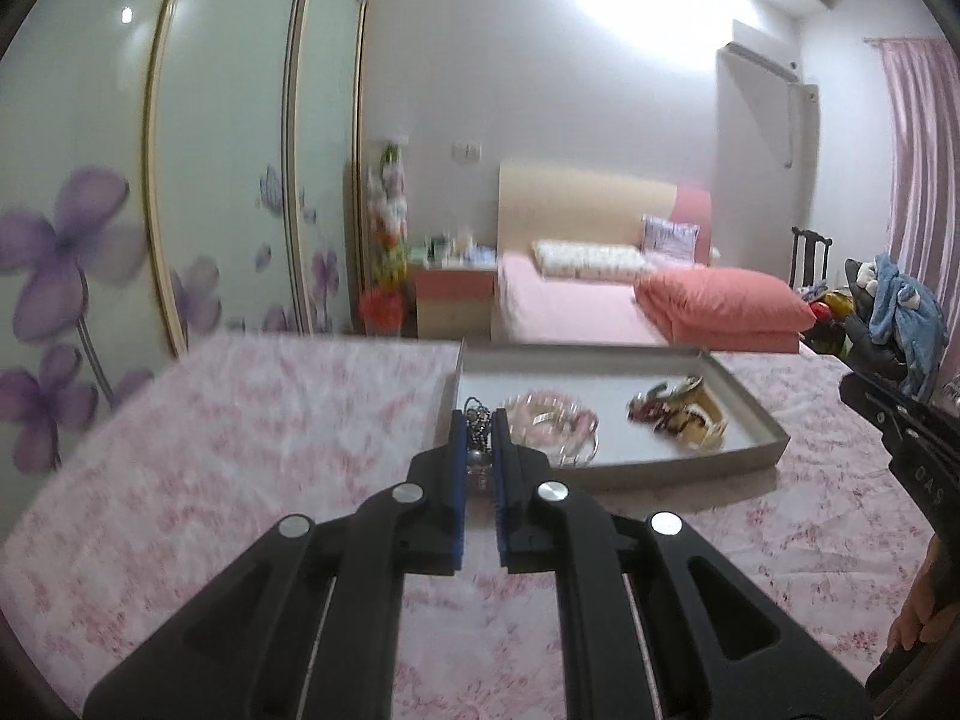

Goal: Organize jewelry

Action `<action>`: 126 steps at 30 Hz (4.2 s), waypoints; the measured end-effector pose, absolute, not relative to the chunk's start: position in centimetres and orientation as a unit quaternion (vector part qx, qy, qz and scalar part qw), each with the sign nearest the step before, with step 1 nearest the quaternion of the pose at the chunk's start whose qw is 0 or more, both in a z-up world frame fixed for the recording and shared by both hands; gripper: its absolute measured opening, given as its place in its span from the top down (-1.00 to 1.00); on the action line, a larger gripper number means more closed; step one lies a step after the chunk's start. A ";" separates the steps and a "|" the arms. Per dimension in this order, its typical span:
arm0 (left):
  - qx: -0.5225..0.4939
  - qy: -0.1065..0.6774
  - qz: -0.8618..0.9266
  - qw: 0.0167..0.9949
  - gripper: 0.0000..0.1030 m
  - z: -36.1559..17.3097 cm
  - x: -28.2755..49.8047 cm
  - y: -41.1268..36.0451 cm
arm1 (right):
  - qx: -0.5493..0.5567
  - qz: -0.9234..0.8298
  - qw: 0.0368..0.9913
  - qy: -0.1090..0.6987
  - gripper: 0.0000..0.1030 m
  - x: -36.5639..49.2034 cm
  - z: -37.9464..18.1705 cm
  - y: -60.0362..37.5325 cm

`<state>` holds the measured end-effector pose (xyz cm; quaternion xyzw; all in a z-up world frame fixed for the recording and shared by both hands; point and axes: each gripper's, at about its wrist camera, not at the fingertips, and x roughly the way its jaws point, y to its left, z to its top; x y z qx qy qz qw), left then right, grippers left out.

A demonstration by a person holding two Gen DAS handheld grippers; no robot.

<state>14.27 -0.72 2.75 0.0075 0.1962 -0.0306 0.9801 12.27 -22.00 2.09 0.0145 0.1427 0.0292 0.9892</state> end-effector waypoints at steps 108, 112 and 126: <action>-0.072 0.283 -0.084 0.953 -0.44 -0.4 30.1 -3.1 | 0.123 0.031 0.965 0.228 -0.25 26.5 -0.4 -25.8; -0.090 0.271 -0.090 0.954 -0.64 1.1 28.3 -1.8 | 0.121 0.030 0.969 0.211 -0.63 24.3 0.6 -25.8; -0.041 0.173 -0.020 0.984 -0.91 4.0 15.8 0.7 | 0.045 -0.031 0.984 0.168 -0.97 15.1 1.5 -23.9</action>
